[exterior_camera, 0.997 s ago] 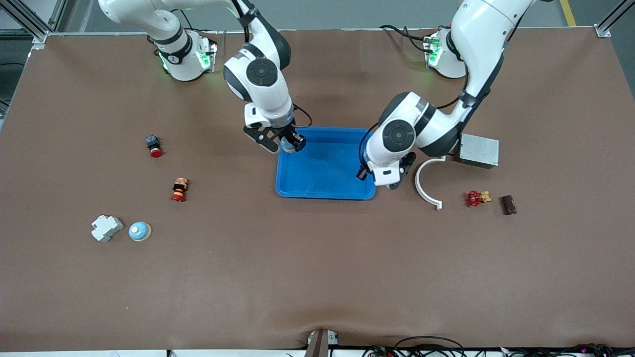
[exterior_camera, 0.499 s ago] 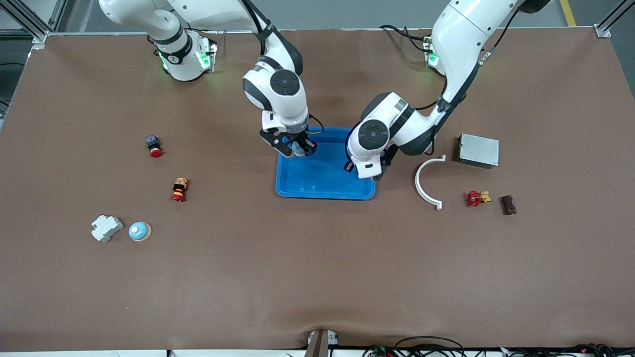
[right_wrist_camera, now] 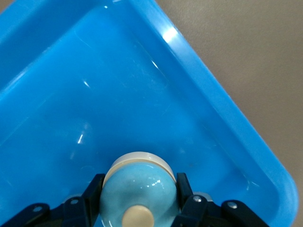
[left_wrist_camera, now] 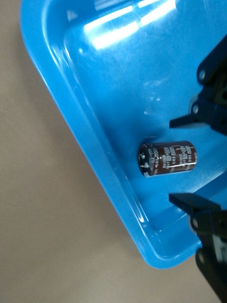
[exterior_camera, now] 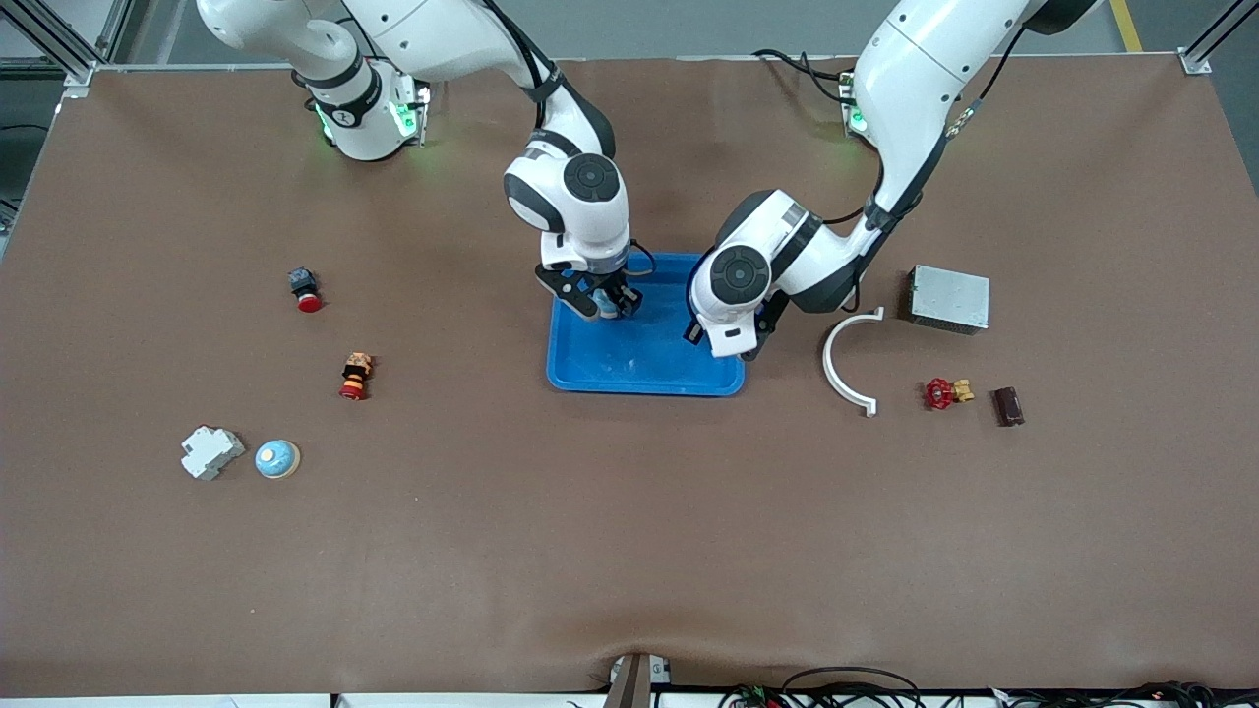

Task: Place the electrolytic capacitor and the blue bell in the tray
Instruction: 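Open both grippers to release the button and capacitor in the tray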

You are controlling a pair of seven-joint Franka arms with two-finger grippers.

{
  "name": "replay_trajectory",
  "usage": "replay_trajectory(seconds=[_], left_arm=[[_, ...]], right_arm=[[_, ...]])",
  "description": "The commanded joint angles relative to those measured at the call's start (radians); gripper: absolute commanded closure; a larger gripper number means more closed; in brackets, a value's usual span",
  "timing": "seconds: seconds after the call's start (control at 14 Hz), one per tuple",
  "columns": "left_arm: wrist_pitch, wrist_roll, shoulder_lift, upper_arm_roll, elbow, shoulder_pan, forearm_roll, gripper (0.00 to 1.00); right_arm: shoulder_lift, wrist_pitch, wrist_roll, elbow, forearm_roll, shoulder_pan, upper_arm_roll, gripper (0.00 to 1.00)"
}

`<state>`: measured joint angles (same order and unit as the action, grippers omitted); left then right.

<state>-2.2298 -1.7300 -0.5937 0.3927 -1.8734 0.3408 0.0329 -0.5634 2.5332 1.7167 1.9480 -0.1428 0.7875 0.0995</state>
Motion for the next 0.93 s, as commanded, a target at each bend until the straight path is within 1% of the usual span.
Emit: replay_trajectory(seconds=[0.0, 0.07, 0.28, 0.43, 0.57, 0.64, 0.71, 0.78, 0.85], left_arm=[[0.106, -0.014, 0.092, -0.005, 0.020, -0.008, 0.041, 0.00], [0.142, -0.004, 0.138, -0.006, 0.026, -0.009, 0.050, 0.00], [0.235, 0.048, 0.227, -0.003, 0.054, -0.080, 0.113, 0.00], [0.315, 0.207, 0.268, -0.005, 0.060, -0.132, 0.119, 0.00], [0.352, 0.358, 0.302, -0.002, 0.060, -0.198, 0.119, 0.00], [0.363, 0.416, 0.319, -0.003, 0.060, -0.232, 0.119, 0.00], [0.375, 0.479, 0.328, -0.002, 0.060, -0.274, 0.119, 0.00], [0.386, 0.553, 0.333, -0.002, 0.060, -0.317, 0.119, 0.00], [0.392, 0.629, 0.331, 0.000, 0.059, -0.356, 0.117, 0.00]], right_arm=[[-0.021, 0.004, 0.046, -0.021, -0.038, 0.021, -0.014, 1.00], [-0.024, 0.004, 0.047, -0.021, -0.038, 0.024, -0.012, 1.00], [-0.029, 0.004, 0.049, -0.021, -0.040, 0.024, -0.014, 1.00], [-0.038, 0.007, 0.049, -0.023, -0.043, 0.024, -0.014, 1.00], [-0.038, 0.010, 0.049, -0.021, -0.046, 0.022, -0.018, 1.00], [-0.038, 0.010, 0.049, -0.021, -0.046, 0.022, -0.018, 0.93], [-0.038, 0.010, 0.052, -0.023, -0.046, 0.022, -0.018, 0.39], [-0.038, 0.010, 0.066, -0.023, -0.047, 0.024, -0.018, 0.00], [-0.038, 0.009, 0.076, -0.027, -0.057, 0.027, -0.020, 0.00]])
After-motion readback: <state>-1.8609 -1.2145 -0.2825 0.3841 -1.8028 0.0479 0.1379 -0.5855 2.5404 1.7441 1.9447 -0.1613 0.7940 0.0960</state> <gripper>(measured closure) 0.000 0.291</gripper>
